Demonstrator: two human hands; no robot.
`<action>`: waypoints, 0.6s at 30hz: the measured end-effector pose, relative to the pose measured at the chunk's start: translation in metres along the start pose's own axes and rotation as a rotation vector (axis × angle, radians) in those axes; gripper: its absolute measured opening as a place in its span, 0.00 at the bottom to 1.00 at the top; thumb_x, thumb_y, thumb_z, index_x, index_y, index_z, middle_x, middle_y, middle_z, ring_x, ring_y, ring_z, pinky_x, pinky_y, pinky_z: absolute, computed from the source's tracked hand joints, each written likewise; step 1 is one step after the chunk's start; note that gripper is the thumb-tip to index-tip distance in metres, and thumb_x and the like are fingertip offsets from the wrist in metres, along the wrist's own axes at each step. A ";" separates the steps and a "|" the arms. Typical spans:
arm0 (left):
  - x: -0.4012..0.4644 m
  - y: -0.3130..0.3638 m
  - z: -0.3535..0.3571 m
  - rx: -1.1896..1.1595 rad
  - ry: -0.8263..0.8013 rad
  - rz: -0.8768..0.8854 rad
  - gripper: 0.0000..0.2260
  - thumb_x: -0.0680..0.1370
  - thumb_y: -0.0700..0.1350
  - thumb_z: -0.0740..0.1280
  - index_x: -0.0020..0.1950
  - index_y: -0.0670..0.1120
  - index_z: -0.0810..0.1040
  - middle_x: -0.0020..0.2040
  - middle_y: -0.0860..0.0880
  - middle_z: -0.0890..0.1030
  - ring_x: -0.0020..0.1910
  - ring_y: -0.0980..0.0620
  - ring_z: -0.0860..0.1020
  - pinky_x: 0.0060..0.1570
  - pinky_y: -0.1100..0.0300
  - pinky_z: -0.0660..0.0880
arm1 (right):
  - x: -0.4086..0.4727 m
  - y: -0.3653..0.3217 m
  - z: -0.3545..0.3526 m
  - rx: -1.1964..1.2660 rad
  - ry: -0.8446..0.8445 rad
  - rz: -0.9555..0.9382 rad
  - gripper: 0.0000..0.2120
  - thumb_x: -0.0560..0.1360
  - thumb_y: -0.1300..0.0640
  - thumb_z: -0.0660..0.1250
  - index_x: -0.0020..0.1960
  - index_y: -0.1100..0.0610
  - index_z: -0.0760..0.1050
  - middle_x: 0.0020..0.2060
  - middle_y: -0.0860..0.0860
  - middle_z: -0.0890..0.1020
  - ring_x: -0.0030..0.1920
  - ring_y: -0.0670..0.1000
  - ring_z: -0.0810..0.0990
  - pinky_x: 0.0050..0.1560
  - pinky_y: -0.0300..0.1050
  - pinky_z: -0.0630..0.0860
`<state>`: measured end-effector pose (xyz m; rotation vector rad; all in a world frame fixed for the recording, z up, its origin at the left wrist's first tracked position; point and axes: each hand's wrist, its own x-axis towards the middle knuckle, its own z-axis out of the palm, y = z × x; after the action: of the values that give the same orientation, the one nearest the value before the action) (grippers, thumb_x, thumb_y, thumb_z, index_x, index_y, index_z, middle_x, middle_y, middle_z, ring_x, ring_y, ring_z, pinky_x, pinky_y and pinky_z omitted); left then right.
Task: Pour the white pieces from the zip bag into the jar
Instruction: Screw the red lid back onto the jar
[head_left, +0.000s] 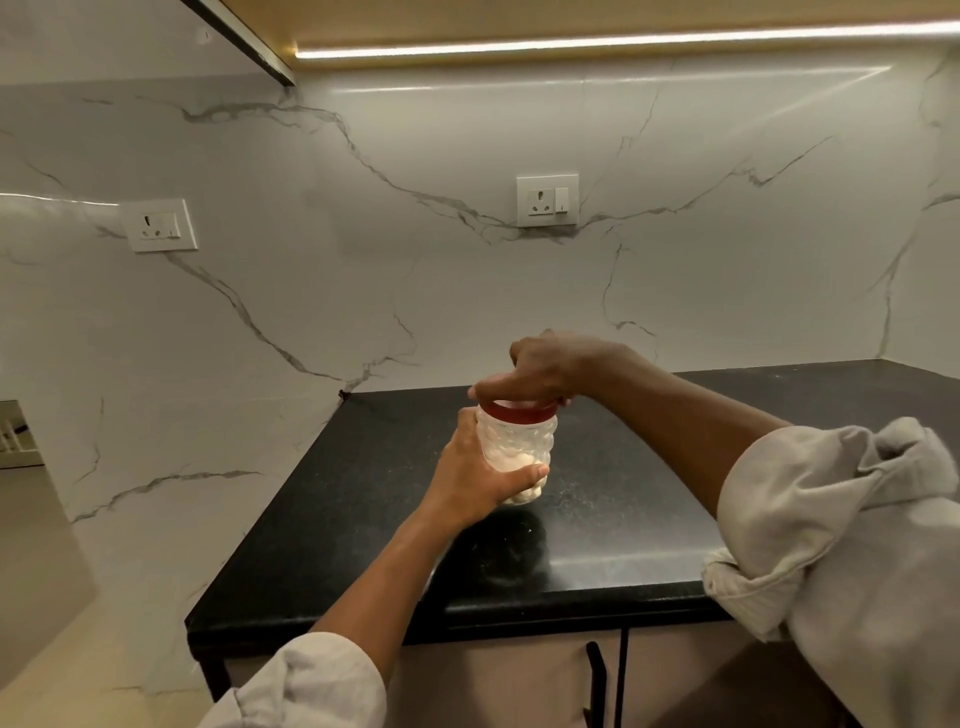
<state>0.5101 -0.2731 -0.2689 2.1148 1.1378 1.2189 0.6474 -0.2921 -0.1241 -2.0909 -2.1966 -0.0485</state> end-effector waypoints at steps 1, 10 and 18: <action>-0.001 0.000 0.002 0.002 -0.001 0.002 0.37 0.61 0.66 0.77 0.60 0.64 0.58 0.53 0.64 0.73 0.51 0.67 0.74 0.45 0.72 0.69 | 0.002 -0.001 0.002 -0.094 0.084 0.021 0.36 0.66 0.21 0.54 0.49 0.53 0.73 0.35 0.50 0.77 0.33 0.51 0.78 0.31 0.40 0.72; 0.002 0.001 -0.002 0.000 0.008 -0.015 0.37 0.61 0.67 0.76 0.60 0.63 0.57 0.52 0.64 0.72 0.49 0.65 0.74 0.43 0.73 0.68 | 0.002 0.003 -0.005 0.082 -0.115 -0.027 0.37 0.69 0.27 0.62 0.67 0.53 0.67 0.42 0.49 0.75 0.38 0.50 0.78 0.32 0.40 0.72; 0.001 0.002 -0.003 -0.005 -0.008 -0.009 0.36 0.61 0.68 0.75 0.60 0.64 0.57 0.51 0.65 0.72 0.49 0.65 0.74 0.40 0.74 0.68 | 0.001 0.003 -0.005 0.179 -0.199 -0.071 0.33 0.71 0.33 0.65 0.70 0.47 0.63 0.63 0.54 0.73 0.50 0.54 0.77 0.42 0.46 0.75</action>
<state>0.5086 -0.2738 -0.2660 2.1072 1.1382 1.2072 0.6507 -0.2912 -0.1194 -1.9967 -2.2866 0.3521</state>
